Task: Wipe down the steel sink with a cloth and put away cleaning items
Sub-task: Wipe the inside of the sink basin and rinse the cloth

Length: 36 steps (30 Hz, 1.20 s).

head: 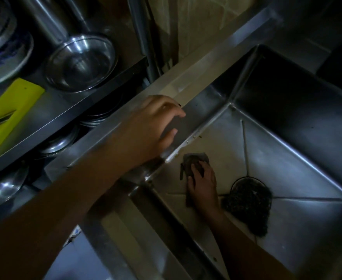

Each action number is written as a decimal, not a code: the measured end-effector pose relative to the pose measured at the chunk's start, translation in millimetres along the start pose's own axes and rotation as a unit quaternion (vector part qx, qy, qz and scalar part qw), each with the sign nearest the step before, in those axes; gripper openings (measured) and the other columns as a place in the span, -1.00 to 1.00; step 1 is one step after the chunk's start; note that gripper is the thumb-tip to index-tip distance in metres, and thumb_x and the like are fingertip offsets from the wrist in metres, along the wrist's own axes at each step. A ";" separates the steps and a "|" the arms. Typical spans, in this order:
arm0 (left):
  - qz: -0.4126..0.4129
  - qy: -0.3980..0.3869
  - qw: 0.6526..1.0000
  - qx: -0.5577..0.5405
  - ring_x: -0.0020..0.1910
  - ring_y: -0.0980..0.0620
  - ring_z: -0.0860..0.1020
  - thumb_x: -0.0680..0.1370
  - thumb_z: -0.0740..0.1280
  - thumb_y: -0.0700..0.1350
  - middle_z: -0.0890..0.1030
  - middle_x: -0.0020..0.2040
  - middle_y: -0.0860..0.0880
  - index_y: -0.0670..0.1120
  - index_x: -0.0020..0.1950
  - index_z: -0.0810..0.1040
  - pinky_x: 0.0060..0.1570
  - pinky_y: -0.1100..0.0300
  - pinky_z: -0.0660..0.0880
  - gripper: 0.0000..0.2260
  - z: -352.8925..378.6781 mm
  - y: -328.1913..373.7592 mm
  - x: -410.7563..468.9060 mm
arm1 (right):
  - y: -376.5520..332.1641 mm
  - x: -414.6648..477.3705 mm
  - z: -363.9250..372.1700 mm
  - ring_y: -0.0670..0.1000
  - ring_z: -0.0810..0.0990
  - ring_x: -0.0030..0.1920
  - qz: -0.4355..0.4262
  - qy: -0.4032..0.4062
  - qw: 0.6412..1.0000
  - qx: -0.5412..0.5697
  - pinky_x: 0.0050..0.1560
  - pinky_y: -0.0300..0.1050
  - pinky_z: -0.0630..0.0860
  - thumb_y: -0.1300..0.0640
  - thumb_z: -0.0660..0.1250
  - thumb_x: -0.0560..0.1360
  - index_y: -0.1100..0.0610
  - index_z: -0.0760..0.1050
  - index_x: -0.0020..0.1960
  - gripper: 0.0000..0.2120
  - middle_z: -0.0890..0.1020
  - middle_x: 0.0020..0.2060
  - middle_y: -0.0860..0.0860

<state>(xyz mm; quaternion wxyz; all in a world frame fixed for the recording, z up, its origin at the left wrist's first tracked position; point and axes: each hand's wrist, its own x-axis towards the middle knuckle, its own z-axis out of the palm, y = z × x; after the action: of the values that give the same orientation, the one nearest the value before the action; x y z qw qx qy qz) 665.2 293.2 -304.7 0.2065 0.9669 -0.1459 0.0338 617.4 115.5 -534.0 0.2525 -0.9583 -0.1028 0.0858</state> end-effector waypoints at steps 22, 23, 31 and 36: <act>0.184 -0.004 0.966 0.182 0.32 -0.11 0.41 0.57 0.16 -0.03 0.48 0.29 -0.15 -0.19 0.30 0.44 0.32 -0.05 0.32 -0.63 16.4 -48.2 39.1 | -28.1 70.8 11.4 0.27 0.60 -0.08 0.068 0.116 0.986 -0.094 -0.04 0.03 0.53 0.13 0.48 0.33 0.19 0.58 0.17 -0.58 0.60 0.00 0.30; 0.187 -0.002 0.964 0.191 0.33 -0.10 0.40 0.58 0.15 -0.03 0.47 0.31 -0.15 -0.19 0.31 0.43 0.33 -0.04 0.30 -0.62 17.0 -48.6 38.7 | -28.9 77.9 10.0 0.27 0.60 -0.09 0.070 0.126 0.985 -0.097 -0.05 0.01 0.53 0.13 0.47 0.34 0.22 0.57 0.16 -0.59 0.60 0.00 0.30; 0.194 0.020 0.956 0.219 0.37 -0.07 0.36 0.60 0.08 -0.03 0.43 0.36 -0.14 -0.18 0.37 0.38 0.36 -0.02 0.27 -0.60 19.2 -48.7 35.7 | -24.5 99.5 9.7 0.30 0.40 0.19 0.132 0.096 0.984 -0.074 0.18 0.09 0.29 0.06 0.17 0.55 0.24 0.27 0.43 -0.51 0.40 0.27 0.32; 0.184 0.015 0.958 0.218 0.37 -0.08 0.36 0.58 0.08 -0.02 0.43 0.35 -0.14 -0.18 0.36 0.38 0.36 -0.02 0.27 -0.59 18.8 -45.8 36.2 | -37.0 66.3 13.4 0.27 0.58 0.01 0.122 0.106 0.982 -0.100 -0.01 0.02 0.52 0.09 0.43 0.39 0.22 0.49 0.28 -0.51 0.57 0.11 0.29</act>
<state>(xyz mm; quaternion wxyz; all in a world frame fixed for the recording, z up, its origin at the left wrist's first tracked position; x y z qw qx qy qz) 713.4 315.8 -335.1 -0.0169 0.9441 -0.3076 0.1173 672.7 169.2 -534.4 0.1521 -0.9878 0.0338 0.0035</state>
